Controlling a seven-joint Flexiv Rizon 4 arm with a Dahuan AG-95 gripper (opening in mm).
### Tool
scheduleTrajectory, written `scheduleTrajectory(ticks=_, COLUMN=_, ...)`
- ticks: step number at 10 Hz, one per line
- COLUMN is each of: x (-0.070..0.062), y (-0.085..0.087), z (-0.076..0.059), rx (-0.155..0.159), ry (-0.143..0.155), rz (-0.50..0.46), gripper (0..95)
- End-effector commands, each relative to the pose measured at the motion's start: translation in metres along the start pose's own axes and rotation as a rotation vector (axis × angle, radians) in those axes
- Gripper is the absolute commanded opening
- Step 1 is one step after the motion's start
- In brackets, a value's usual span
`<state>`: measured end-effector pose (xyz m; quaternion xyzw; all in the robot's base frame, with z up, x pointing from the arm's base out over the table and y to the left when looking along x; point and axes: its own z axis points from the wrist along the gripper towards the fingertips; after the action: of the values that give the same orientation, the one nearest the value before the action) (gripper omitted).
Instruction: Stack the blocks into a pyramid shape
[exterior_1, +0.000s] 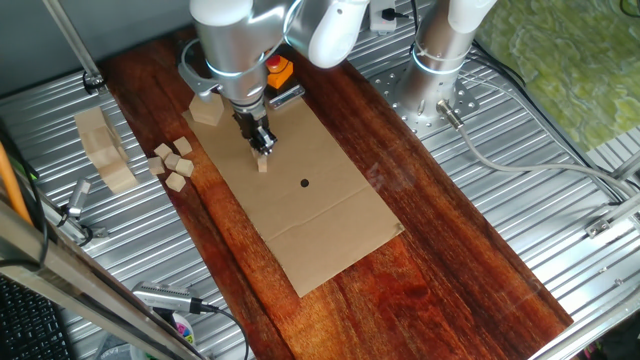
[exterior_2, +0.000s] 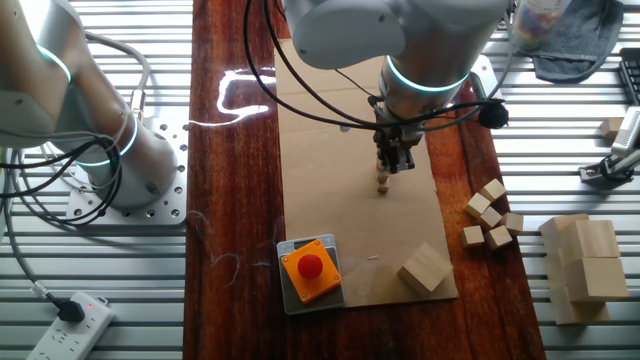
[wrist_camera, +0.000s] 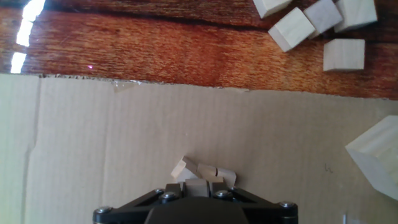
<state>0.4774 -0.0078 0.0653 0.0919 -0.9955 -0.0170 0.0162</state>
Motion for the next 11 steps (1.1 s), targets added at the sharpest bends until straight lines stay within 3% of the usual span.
scheduleTrajectory(ticks=1, x=0.0002, y=-0.0007, z=0.0007, rx=-0.001, ry=-0.002, rz=-0.002, gripper=0.0)
scheduleTrajectory(ticks=7, x=0.0002, y=-0.0009, z=0.0007, rx=-0.001, ry=-0.009, rz=-0.019, gripper=0.0)
scheduleTrajectory(ticks=8, x=0.0002, y=-0.0009, z=0.0007, rx=0.0, ry=-0.009, rz=-0.021, gripper=19.0)
scheduleTrajectory(ticks=11, x=-0.0001, y=-0.0015, z=0.0015, rx=0.001, ry=-0.009, rz=-0.024, gripper=19.0)
